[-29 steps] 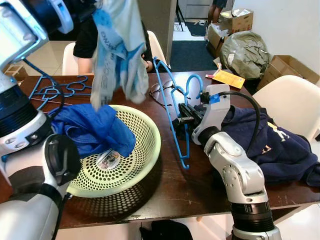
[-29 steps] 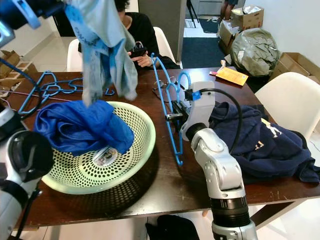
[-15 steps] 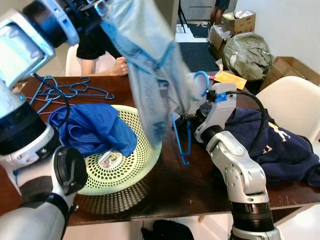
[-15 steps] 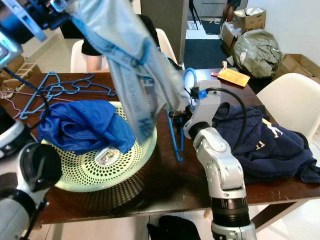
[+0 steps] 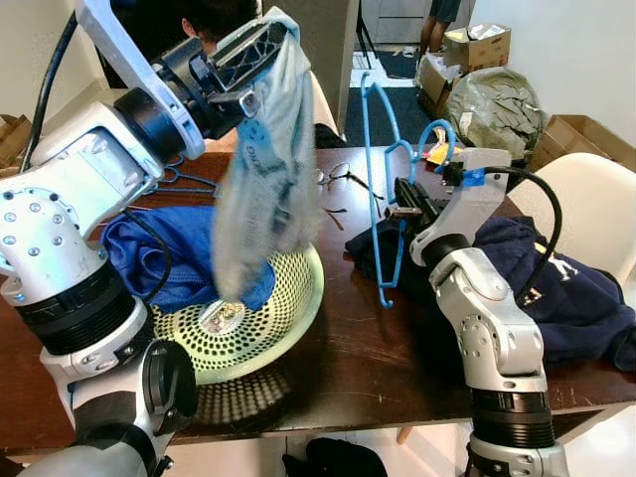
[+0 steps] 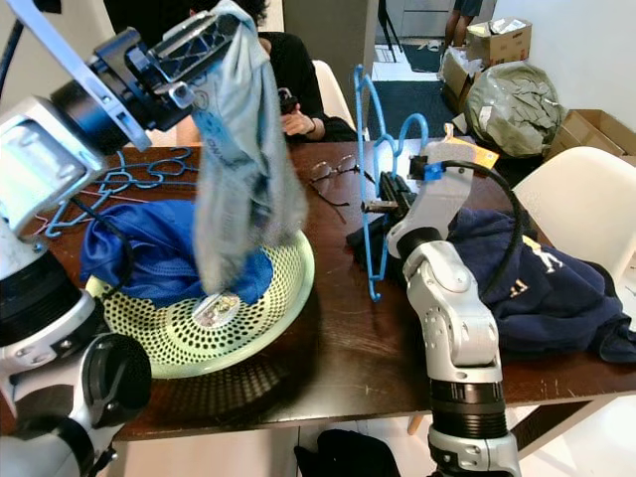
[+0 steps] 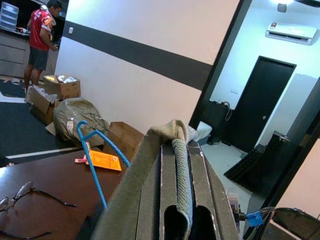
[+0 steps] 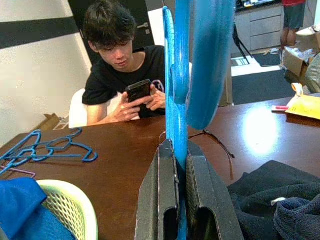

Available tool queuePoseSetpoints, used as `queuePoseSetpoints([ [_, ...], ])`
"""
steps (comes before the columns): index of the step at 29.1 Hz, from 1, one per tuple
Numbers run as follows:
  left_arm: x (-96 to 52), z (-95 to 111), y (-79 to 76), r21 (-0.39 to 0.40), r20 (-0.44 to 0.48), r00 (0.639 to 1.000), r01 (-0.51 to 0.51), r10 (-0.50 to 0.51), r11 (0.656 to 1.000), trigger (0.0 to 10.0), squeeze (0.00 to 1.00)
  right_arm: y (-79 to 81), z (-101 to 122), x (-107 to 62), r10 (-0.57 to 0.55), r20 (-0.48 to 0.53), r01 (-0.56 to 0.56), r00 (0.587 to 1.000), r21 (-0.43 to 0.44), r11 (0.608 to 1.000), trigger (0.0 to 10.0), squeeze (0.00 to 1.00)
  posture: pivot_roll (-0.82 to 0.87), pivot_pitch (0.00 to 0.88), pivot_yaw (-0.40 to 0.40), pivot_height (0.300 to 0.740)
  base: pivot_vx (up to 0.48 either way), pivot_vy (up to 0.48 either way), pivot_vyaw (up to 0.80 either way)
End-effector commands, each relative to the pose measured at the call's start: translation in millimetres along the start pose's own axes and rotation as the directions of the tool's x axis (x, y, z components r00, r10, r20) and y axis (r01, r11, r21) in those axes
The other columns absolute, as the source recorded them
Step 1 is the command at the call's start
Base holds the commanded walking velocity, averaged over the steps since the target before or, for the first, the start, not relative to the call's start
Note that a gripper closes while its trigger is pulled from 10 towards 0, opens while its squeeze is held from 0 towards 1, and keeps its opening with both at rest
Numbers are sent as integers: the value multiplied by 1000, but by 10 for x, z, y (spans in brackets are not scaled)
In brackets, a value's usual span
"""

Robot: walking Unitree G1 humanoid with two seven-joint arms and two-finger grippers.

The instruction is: Hang hanger

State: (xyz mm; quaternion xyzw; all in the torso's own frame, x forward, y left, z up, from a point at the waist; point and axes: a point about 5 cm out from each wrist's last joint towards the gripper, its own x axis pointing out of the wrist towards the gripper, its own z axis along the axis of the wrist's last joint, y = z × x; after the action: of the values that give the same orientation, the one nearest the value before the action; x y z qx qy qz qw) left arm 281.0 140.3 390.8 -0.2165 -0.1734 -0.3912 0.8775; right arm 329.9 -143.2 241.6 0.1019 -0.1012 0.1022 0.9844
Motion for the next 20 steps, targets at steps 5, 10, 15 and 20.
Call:
queuePoseSetpoints([
  [5,-39,-43,32,5,-21,1000,-17,17,1000,10000,0,-18,97,1,36,53,-40,998,67,997,10000,0,109,62,14,735,0,0,0],
  [10,-60,-77,40,0,-21,1000,-20,20,1000,10000,0,-87,133,8,26,66,-31,997,82,996,10000,0,107,64,16,735,0,0,0],
  [15,-71,-111,43,0,-30,999,-20,20,1000,10000,0,-101,136,11,21,69,-27,997,82,996,10000,0,106,66,18,735,0,0,0],
  [20,-60,-198,23,13,-54,998,-26,26,1000,10000,0,-45,100,2,42,64,-48,997,94,994,10000,0,108,67,19,735,-50,0,0],
])
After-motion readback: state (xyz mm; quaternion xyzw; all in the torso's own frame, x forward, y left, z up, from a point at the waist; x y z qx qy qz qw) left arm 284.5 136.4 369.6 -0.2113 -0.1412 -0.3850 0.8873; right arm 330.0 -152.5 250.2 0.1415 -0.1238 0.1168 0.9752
